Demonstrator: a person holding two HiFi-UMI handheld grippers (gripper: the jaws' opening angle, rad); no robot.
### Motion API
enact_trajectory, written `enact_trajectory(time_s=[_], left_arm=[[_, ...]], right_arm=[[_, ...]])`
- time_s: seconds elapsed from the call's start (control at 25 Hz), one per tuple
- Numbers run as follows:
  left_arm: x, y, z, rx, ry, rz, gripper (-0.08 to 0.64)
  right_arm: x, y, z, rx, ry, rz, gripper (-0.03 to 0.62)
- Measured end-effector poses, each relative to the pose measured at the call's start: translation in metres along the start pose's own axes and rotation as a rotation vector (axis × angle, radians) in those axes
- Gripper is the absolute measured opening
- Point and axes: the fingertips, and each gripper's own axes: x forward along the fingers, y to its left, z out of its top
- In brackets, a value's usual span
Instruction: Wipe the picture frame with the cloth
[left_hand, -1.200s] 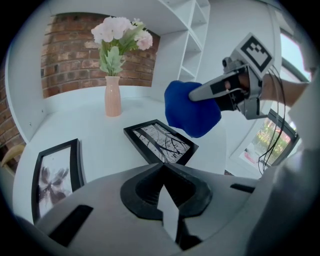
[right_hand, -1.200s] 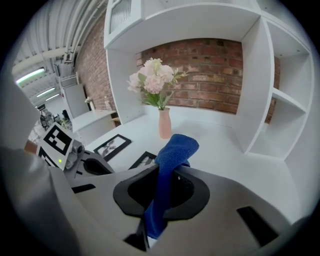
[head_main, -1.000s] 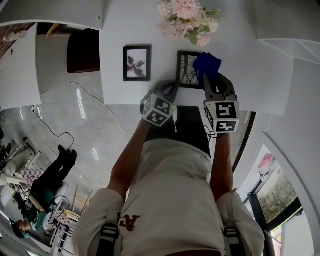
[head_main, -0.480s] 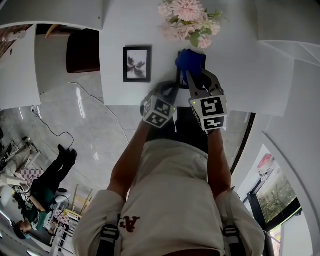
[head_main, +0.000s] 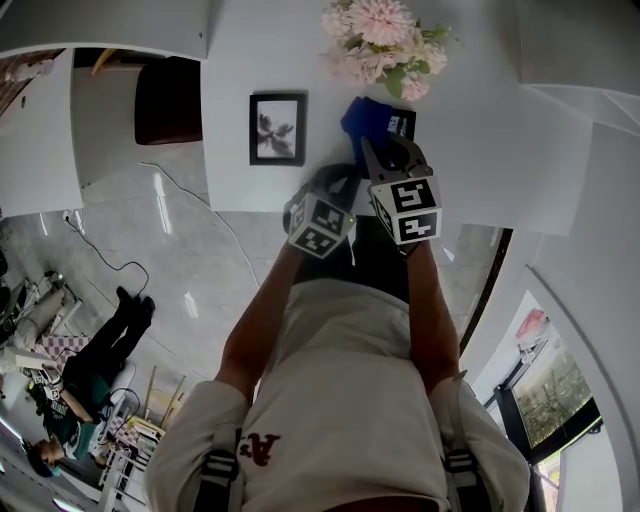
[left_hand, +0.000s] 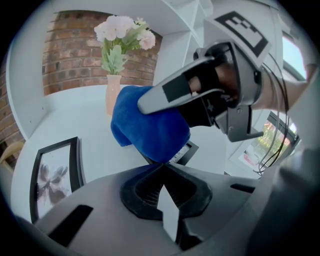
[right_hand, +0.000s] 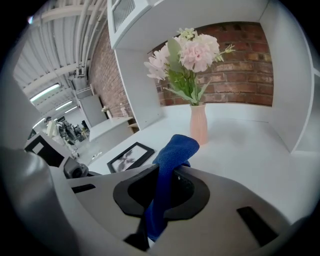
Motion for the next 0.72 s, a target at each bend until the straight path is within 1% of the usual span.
enact_trajectory(time_s=[0.2,0.52,0.72], left_arm=[[0.0,0.0,0.0,0.002,0.001,-0.003,0.002],[0.0,0.0,-0.001,0.001,0.003,-0.005,0.002],[0.0,0.0,0.0,-0.009,0.0,-0.006,0.002]], right_arm=[[0.012,-0.006,-0.011,0.011,0.023,-0.014,0.028],[0.029,-0.008,-0.028,-0.028,0.087,-0.035,0.028],[0.031,-0.011,-0.032,-0.033,0.1,-0.044,0.028]])
